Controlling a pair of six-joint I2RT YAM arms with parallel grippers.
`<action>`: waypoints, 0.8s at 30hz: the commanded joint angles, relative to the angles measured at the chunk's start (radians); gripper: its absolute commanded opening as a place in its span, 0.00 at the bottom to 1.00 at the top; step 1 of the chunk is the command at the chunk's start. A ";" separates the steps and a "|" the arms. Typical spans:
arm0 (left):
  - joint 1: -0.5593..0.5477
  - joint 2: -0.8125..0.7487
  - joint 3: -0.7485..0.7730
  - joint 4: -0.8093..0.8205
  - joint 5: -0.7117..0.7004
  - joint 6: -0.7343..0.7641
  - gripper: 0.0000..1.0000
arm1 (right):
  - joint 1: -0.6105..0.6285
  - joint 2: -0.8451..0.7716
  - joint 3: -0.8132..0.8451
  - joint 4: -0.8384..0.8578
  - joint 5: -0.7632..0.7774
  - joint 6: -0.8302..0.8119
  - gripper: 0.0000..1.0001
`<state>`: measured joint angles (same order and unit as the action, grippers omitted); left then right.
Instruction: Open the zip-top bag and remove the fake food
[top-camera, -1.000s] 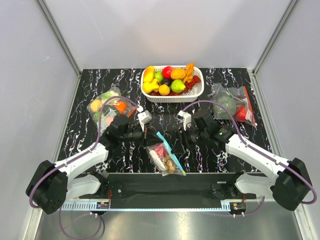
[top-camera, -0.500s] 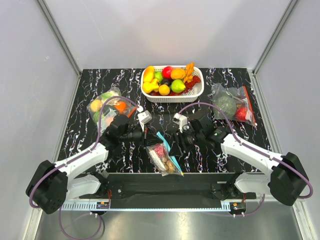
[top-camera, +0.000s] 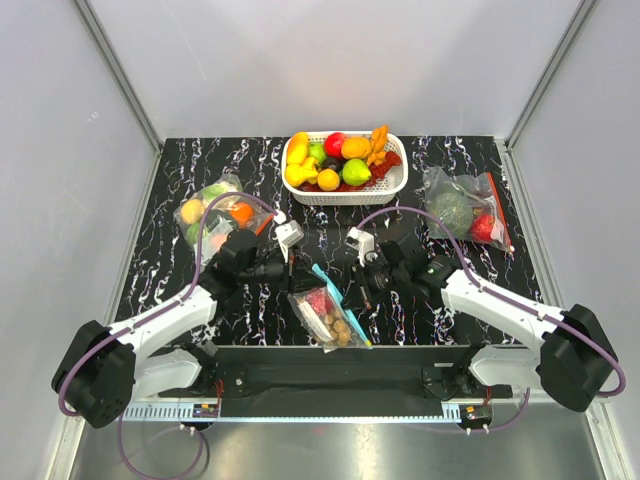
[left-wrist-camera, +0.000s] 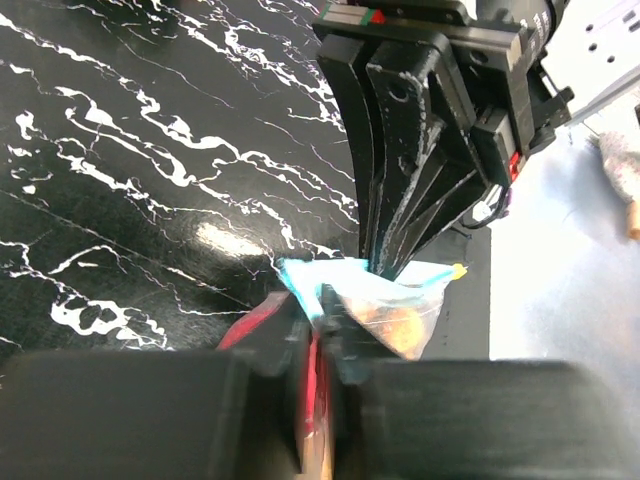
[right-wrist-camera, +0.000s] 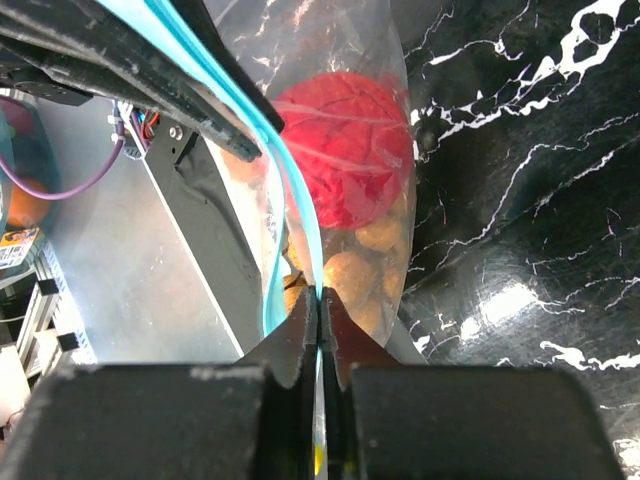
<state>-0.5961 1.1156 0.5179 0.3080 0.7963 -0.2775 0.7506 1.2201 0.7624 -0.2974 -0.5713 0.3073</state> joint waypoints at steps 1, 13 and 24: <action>0.005 -0.014 0.054 0.036 -0.029 -0.017 0.21 | 0.012 -0.042 -0.008 0.089 -0.022 0.019 0.00; -0.007 -0.267 0.174 -0.337 -0.541 -0.098 0.65 | 0.013 -0.038 0.129 0.063 0.174 -0.004 0.00; -0.111 -0.214 0.151 -0.482 -0.626 -0.299 0.63 | 0.013 0.012 0.183 0.101 0.281 0.022 0.00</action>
<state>-0.6910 0.8829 0.6838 -0.1570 0.2165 -0.4961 0.7547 1.2259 0.8944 -0.2436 -0.3492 0.3202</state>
